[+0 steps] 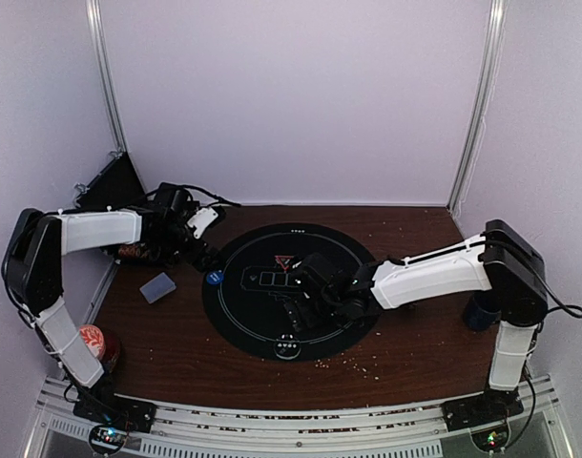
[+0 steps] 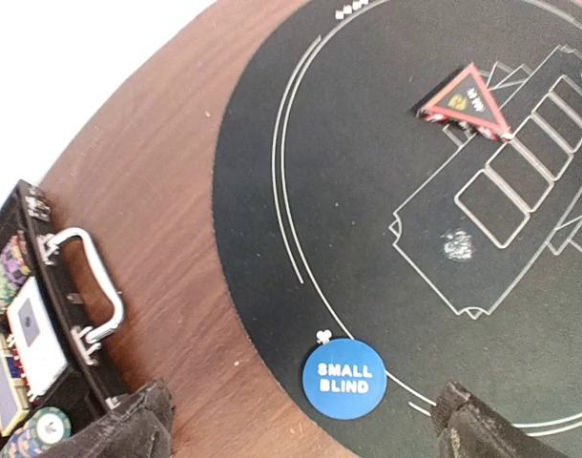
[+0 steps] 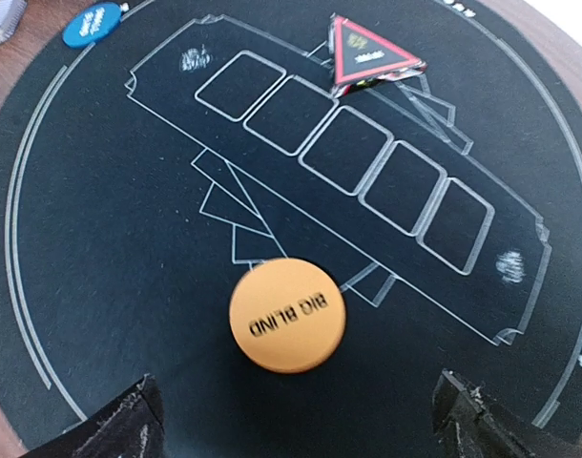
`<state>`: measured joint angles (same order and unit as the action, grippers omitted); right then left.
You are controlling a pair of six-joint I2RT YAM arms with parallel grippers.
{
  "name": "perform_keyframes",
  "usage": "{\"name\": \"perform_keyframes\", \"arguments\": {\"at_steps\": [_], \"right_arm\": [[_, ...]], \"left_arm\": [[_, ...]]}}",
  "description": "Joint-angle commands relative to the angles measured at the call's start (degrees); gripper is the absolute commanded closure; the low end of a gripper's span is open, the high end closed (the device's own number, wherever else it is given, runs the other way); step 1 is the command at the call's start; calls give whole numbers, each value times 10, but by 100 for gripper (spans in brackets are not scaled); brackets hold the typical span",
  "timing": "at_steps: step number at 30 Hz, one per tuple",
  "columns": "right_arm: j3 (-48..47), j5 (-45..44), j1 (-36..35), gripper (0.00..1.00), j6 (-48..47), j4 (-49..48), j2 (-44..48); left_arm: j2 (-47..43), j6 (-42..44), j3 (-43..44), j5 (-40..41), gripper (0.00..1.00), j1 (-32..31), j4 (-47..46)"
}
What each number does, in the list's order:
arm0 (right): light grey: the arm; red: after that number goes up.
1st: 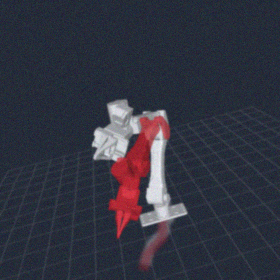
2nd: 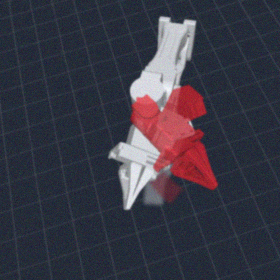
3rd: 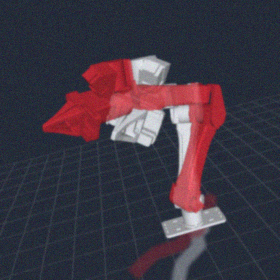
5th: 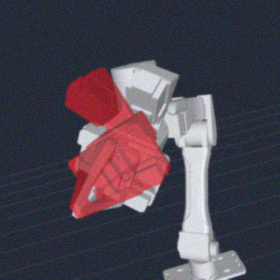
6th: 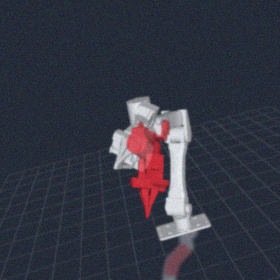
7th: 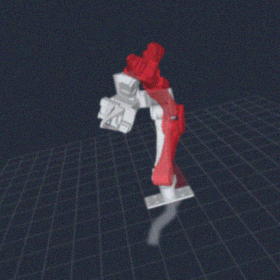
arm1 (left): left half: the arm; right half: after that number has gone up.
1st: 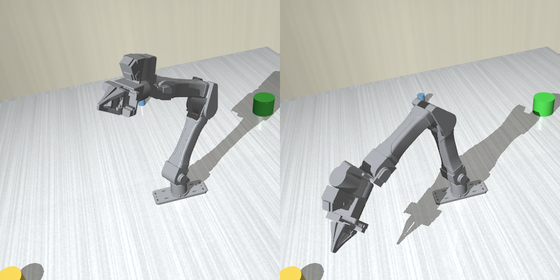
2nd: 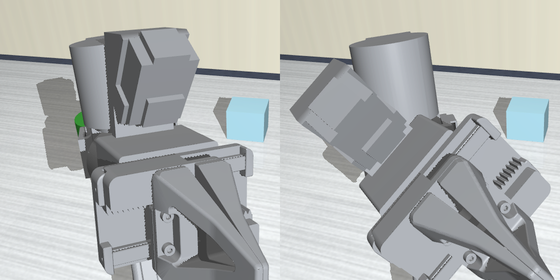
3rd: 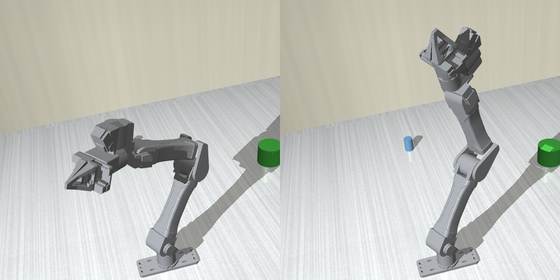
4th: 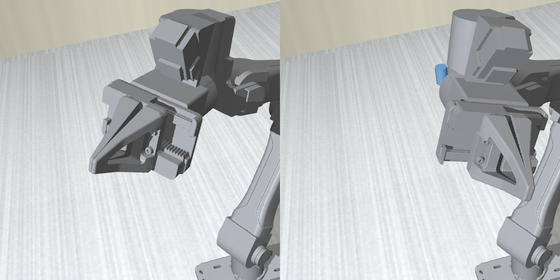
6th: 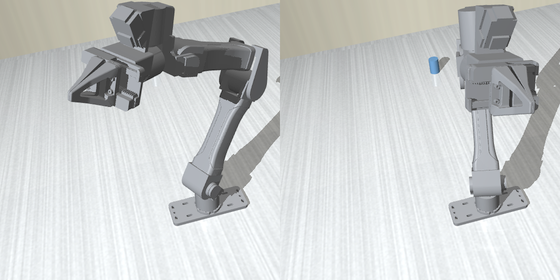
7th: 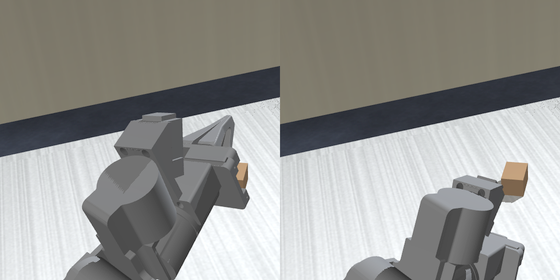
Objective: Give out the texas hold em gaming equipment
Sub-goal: Move the big blind button to the big blind area.
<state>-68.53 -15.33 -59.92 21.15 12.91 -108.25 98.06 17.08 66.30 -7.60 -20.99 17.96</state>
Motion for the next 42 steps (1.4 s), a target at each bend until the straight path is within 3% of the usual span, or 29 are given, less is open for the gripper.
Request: {"name": "perform_keyframes", "arguments": {"at_steps": [1, 11, 19, 29, 42], "right_arm": [[-37, 7, 1, 0, 22, 24, -38], [-88, 7, 2, 0, 37, 51, -94], [-78, 50, 29, 4, 63, 26, -111], [-72, 81, 47, 14, 62, 12, -130], [-91, 72, 36, 29, 36, 19, -152]], "left_arm": [[-52, 14, -37, -13, 2, 4, -7], [-179, 37, -136, -94, 2, 23, -54], [-256, 27, -225, -102, 2, 24, -155], [-253, 7, -271, -83, 2, 25, -240], [-220, 4, -268, -65, 2, 26, -253]]}}
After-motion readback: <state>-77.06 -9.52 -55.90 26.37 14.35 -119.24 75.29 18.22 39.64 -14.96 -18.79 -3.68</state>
